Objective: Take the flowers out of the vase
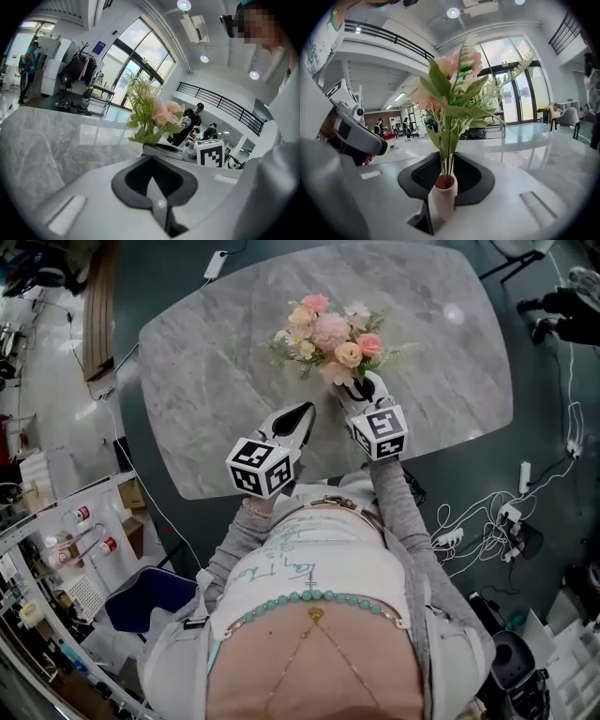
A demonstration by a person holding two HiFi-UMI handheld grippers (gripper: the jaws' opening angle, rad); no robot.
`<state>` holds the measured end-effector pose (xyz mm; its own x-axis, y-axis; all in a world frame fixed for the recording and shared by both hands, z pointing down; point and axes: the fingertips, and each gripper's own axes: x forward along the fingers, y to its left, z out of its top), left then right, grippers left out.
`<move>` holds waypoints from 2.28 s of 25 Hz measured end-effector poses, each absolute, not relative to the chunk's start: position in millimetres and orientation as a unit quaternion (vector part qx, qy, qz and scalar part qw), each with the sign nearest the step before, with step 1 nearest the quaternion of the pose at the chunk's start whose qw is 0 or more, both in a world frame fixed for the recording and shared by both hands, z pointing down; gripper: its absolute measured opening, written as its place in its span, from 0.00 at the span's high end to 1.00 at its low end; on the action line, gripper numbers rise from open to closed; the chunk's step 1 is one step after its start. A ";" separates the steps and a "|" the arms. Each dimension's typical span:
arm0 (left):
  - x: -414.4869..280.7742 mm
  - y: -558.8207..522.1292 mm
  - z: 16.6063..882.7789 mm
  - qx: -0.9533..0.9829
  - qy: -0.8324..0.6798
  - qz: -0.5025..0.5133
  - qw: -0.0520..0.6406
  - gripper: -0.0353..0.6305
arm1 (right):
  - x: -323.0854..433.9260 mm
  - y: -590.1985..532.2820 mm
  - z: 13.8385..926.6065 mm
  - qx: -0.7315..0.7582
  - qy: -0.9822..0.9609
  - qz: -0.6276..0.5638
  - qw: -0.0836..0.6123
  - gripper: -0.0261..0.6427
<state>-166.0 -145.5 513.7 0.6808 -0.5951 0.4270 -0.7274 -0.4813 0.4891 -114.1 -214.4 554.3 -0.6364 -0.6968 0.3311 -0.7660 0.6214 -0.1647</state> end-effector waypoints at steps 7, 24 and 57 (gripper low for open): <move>-159.0 -152.4 513.7 0.857 -0.381 0.100 0.332 0.94 | -112.0 -213.3 553.2 0.398 -0.897 0.145 0.122 0.84; -142.4 -152.6 516.0 0.860 -0.374 0.101 0.331 0.95 | -96.7 -206.6 542.1 0.392 -0.902 0.137 0.113 0.87; -128.5 -170.5 503.7 0.853 -0.411 0.083 0.311 0.95 | -88.5 -208.4 489.7 0.344 -0.929 0.110 0.088 0.89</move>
<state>-128.5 -170.5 503.7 0.6477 -0.6504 0.3969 -0.7532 -0.4683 0.4619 -88.5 -208.4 489.7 -0.7485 -0.6187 0.2386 -0.6573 0.7397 -0.1440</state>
